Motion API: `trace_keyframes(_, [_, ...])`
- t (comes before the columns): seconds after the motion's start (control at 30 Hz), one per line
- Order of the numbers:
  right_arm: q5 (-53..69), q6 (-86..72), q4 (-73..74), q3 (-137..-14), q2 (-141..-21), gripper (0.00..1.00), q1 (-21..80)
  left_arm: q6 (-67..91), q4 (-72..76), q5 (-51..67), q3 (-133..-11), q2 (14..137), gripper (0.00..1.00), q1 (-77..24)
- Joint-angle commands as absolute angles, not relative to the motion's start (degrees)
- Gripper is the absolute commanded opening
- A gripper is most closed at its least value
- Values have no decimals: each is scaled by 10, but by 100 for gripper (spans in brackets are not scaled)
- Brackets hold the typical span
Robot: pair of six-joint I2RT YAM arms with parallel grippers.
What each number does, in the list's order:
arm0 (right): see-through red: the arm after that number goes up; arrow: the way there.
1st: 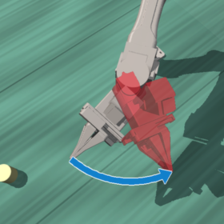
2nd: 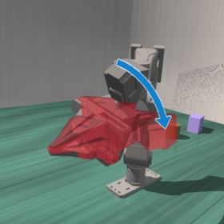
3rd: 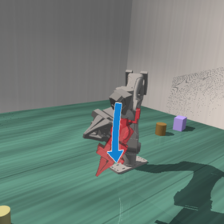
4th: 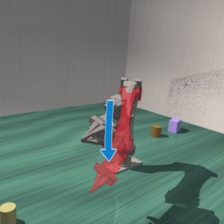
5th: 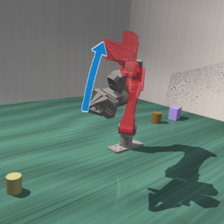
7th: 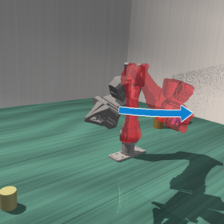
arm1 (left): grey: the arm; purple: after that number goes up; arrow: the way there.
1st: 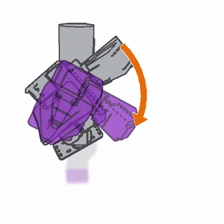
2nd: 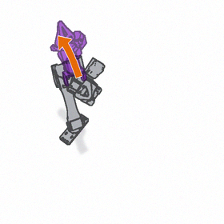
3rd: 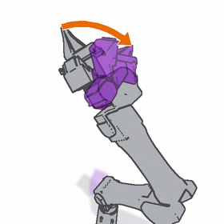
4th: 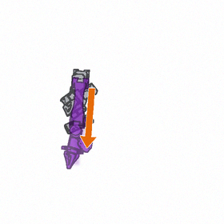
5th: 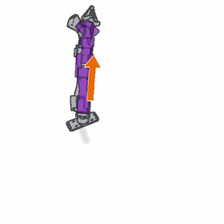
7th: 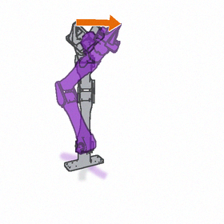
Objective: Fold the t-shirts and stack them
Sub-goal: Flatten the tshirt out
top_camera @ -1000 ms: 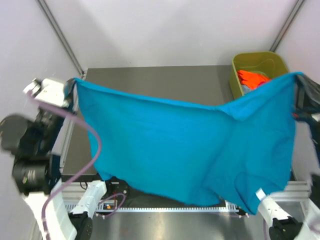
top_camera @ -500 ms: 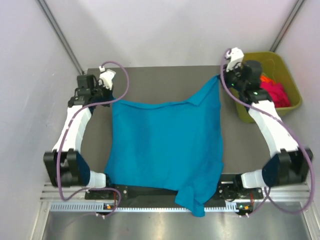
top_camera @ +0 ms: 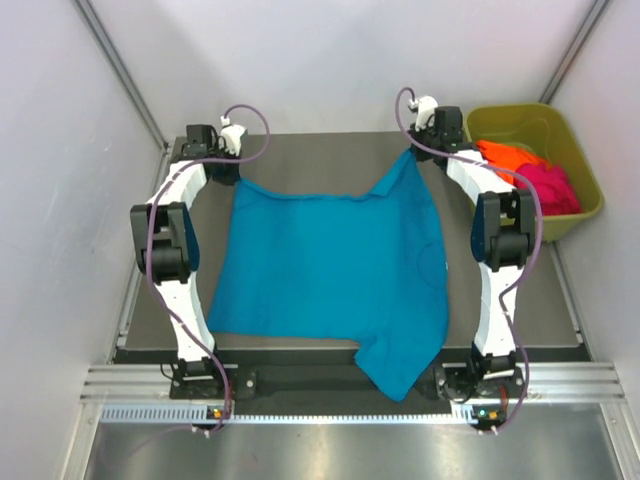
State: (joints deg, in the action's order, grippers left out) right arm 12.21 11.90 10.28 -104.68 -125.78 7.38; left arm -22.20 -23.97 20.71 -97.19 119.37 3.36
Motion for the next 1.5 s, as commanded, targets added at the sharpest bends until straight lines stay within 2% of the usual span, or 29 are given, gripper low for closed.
trace_keyframes(0.0, [72, 116, 41, -1137, -1301, 0, 78, -207, -212, 186, -1035, 1222, 0, 35])
trace_keyframes(0.13, [80, 102, 5, -1192, -1315, 0, 102, -192, -216, 168, -1094, 1243, 0, 35])
trace_keyframes(0.47, [54, 106, -16, -1196, -1338, 0, 134, -192, -191, 136, -1105, 1247, 0, 35])
trace_keyframes(0.67, [31, 119, -22, -1202, -1284, 0, 134, -162, -193, 169, -1122, 1218, 0, 35])
trace_keyframes(0.9, [-28, 142, 25, -1094, -1108, 0, 124, -127, -207, 202, -1102, 1099, 0, 34])
trace_keyframes(1.17, [-18, 128, 56, -1002, -899, 0, 107, -109, -217, 227, -1046, 954, 0, 33])
trace_keyframes(1.33, [-3, 110, 76, -930, -780, 0, 102, -83, -214, 226, -963, 852, 0, 33])
trace_keyframes(1.47, [13, 96, 126, -868, -661, 0, 101, -98, -218, 231, -887, 725, 0, 32])
